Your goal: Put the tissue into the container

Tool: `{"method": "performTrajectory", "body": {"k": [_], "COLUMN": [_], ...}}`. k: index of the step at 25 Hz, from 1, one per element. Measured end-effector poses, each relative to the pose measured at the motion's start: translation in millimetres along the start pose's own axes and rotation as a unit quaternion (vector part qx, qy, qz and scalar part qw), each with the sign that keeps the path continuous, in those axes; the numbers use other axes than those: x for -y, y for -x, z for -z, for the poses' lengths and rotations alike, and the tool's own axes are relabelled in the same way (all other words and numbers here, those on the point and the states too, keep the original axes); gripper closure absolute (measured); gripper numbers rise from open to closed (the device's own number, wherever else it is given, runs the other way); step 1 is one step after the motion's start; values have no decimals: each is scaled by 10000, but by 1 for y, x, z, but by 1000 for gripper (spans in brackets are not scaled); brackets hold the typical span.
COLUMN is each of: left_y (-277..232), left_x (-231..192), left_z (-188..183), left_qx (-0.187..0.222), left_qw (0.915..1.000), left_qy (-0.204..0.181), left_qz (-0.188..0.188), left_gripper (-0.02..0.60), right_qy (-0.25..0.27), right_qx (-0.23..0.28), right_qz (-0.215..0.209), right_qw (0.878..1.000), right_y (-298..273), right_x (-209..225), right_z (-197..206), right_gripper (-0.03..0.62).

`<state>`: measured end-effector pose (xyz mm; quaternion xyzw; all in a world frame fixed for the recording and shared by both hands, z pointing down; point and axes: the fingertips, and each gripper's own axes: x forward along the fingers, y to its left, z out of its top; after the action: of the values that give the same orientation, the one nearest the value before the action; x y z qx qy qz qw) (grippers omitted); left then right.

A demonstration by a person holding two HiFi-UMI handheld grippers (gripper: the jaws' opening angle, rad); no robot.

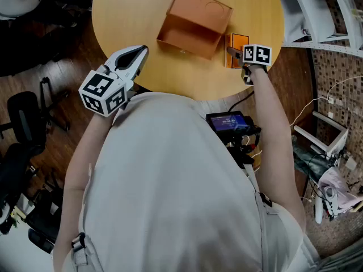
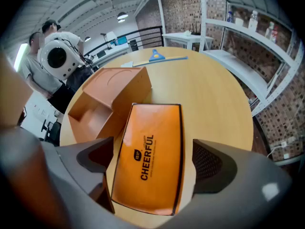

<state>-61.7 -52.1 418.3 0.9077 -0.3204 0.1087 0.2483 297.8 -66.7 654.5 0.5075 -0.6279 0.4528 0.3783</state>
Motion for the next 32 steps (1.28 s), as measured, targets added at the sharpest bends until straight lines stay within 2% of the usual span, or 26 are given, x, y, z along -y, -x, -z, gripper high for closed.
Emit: {"method": "performTrajectory", "body": {"k": [3,5,8,12,14,17,20,23,25,28,32], "left_y": [6,10,14,11,7,5,8,13,20,35,54], "left_x": [2,3,0,-4,-6,-4,1,2,6,12,10], "left_z": [2,3,5,6,5,6,6,3,0,-5,-4], "left_qx": [11,27,72,124,131,147,169,220,290,397,463], "left_qw": [10000,9999,9999,9998,9997,9997,9997,9995,9991,9985,9973], "left_qy": [29,53,104,170,181,187,163,222,295,323,411], "left_qz": [-61,-94,-105,-44,9,64,57,5,-46,-187,-398], "left_gripper": [581,581,581,581,581,581,581,581,581,581,581], "right_qy": [-80,79,338,695,1289,2594,3793,4724,5067,5357,5486], "right_qx": [-313,-395,-438,-136,167,545,611,260,-126,-519,-719], "right_qz": [183,357,412,477,472,117,-312,-651,-836,-831,-701], "right_qw": [9993,9985,9976,9963,9904,9642,9227,8786,8580,8387,8300], "right_y": [-7,-6,0,31,54,78,78,49,30,11,-5], "right_x": [3,7,8,1,-21,-87,-156,-196,-212,-218,-208], "right_z": [13,14,13,-10,-37,-74,-82,-71,-58,-46,-44], "right_gripper": [97,160,180,186,187,187,187,187,187,187,182]}}
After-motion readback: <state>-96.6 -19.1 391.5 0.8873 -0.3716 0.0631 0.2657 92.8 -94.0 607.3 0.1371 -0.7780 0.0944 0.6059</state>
